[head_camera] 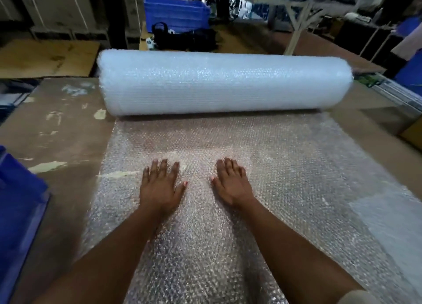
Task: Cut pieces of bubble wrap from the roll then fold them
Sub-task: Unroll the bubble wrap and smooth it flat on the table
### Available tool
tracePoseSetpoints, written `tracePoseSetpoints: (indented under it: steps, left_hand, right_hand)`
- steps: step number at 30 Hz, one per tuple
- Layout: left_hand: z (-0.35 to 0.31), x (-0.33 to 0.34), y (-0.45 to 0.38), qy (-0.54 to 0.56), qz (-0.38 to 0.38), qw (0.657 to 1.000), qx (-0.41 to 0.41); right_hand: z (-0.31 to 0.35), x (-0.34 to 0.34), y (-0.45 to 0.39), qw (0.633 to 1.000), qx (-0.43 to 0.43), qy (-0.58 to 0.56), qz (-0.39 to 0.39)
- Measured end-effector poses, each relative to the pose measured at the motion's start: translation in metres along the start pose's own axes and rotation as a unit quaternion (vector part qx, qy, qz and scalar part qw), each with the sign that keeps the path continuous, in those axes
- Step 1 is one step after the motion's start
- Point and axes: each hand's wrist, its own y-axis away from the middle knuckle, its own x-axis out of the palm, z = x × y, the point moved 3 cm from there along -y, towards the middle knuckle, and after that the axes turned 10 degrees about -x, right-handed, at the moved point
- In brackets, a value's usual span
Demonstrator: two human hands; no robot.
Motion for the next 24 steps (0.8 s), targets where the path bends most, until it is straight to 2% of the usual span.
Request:
tracePoseSetpoints:
  steps: [6,9,13,18,24]
  left_hand:
    - [-0.093,-0.006,-0.012,0.027,-0.017,0.999,-0.003]
    - [-0.126,0.008,-0.019,0.023,-0.001,1.0,-0.003]
    - [-0.136,0.028,-0.017,0.01,-0.006,1.0,-0.02]
    - [-0.145,0.021,-0.024,0.008,-0.008,0.999,-0.045]
    - [-0.18,0.006,-0.067,0.024,-0.037,0.998,-0.055]
  right_hand:
    - [-0.041,-0.022,-0.015,0.999,-0.025,0.029,0.003]
    - [-0.069,-0.022,-0.021,0.999,-0.032,0.036,0.015]
    - [-0.081,-0.015,-0.019,0.998,-0.048,0.041,0.016]
    - [-0.084,-0.021,-0.021,0.997,-0.06,0.015,0.036]
    - [-0.113,-0.05,-0.063,0.994,-0.101,0.026,0.008]
